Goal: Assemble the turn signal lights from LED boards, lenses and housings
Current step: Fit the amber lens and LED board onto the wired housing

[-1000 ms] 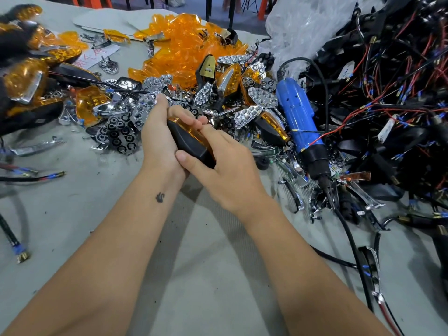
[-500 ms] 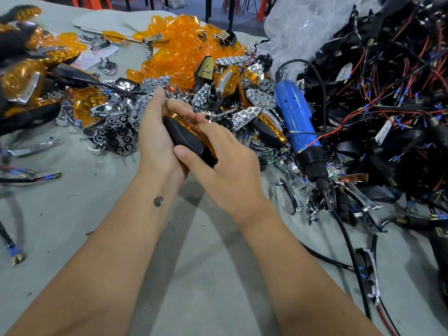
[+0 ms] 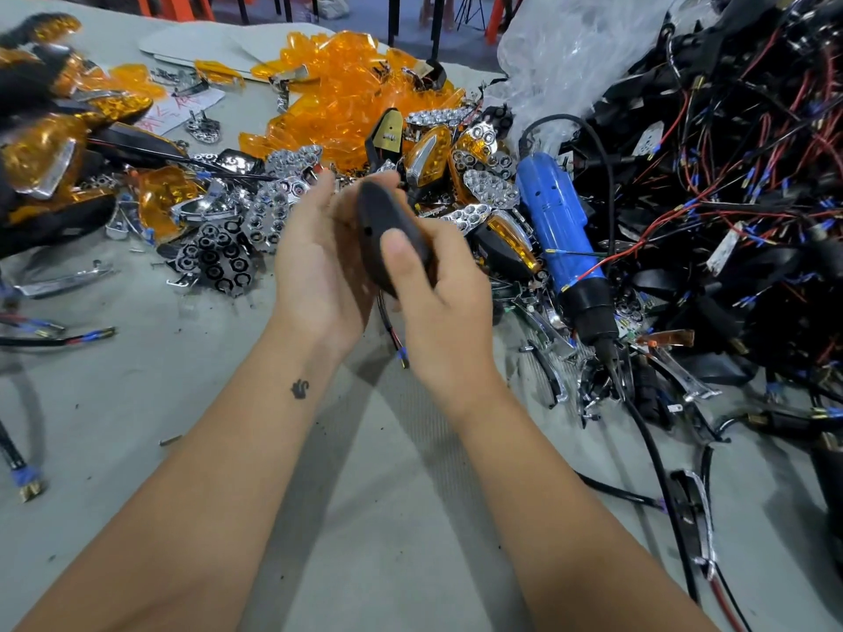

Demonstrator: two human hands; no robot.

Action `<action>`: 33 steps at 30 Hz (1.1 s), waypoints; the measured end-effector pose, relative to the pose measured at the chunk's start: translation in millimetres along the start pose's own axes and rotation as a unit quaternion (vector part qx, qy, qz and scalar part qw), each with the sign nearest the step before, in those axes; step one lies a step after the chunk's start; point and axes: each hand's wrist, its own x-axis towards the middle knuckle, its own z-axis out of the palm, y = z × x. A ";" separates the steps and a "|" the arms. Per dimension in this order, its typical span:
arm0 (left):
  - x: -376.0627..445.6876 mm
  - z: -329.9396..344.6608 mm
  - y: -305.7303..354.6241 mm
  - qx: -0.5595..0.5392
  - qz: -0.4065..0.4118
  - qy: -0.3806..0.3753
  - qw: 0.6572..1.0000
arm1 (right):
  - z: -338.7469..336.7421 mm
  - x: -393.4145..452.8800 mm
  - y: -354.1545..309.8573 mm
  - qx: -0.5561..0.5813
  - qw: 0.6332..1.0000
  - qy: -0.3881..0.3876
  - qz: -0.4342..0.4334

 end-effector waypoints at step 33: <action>-5.7 5.0 -17.1 -0.087 -0.069 -0.096 0.989 | -4.3 15.9 -7.7 -0.083 0.993 0.079 -0.014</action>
